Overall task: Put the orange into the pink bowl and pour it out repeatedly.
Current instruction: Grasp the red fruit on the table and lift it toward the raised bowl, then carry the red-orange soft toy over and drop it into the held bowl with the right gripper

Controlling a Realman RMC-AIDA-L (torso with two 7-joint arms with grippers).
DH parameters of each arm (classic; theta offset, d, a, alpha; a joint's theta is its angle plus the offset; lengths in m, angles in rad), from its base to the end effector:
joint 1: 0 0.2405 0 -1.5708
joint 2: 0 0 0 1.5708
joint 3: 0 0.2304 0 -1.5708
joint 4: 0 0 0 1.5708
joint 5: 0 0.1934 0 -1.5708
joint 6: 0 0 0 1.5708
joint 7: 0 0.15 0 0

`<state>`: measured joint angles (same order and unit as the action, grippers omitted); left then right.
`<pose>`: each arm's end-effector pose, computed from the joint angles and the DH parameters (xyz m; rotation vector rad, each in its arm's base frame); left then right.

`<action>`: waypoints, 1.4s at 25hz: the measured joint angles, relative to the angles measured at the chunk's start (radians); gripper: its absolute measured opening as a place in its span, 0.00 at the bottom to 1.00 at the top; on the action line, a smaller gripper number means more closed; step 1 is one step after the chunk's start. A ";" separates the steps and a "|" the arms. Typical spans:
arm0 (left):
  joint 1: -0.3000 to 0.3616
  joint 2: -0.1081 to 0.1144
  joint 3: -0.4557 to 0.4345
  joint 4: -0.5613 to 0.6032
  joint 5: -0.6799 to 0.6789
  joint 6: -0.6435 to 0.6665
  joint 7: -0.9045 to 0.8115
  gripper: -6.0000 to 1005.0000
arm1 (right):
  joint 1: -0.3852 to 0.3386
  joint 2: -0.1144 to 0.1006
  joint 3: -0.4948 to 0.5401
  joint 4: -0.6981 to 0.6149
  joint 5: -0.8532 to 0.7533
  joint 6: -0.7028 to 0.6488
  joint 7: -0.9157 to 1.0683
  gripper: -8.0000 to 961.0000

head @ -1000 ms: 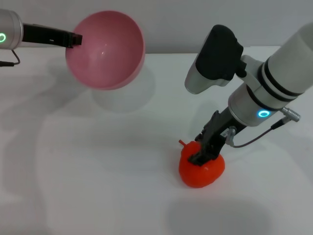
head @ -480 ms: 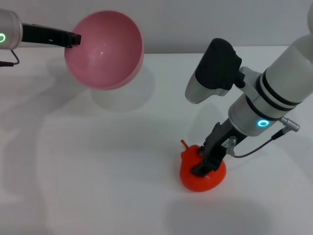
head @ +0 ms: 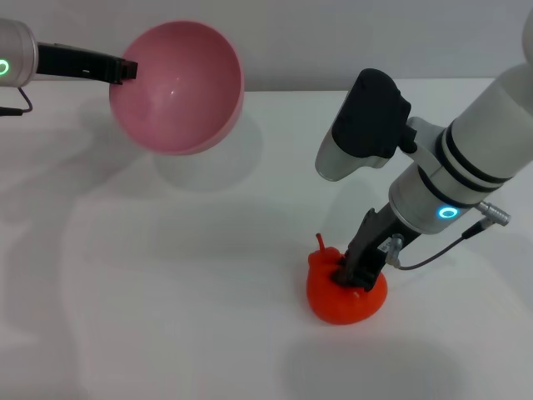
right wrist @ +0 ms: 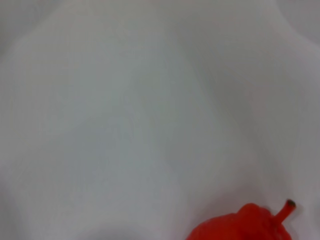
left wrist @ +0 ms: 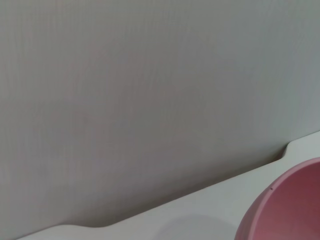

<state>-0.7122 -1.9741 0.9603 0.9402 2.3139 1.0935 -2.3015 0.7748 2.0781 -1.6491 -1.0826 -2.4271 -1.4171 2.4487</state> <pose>-0.2002 0.4189 0.0705 -2.2617 -1.0122 -0.2013 0.1403 0.3201 -0.0629 -2.8809 0.5999 -0.6270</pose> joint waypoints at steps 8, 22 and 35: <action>0.001 0.000 0.003 0.000 -0.001 0.007 0.002 0.05 | -0.004 -0.001 0.005 -0.020 -0.001 0.002 -0.001 0.06; 0.004 0.005 0.042 -0.001 -0.001 0.009 -0.004 0.05 | -0.126 0.000 0.171 -0.649 0.005 -0.043 0.029 0.05; -0.004 -0.048 0.107 0.023 0.000 0.073 0.004 0.05 | -0.129 0.001 0.137 -0.692 0.076 0.195 -0.028 0.06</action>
<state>-0.7166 -2.0221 1.0669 0.9631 2.3134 1.1664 -2.2976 0.6456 2.0795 -1.5118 -1.7749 -2.3514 -1.2220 2.4211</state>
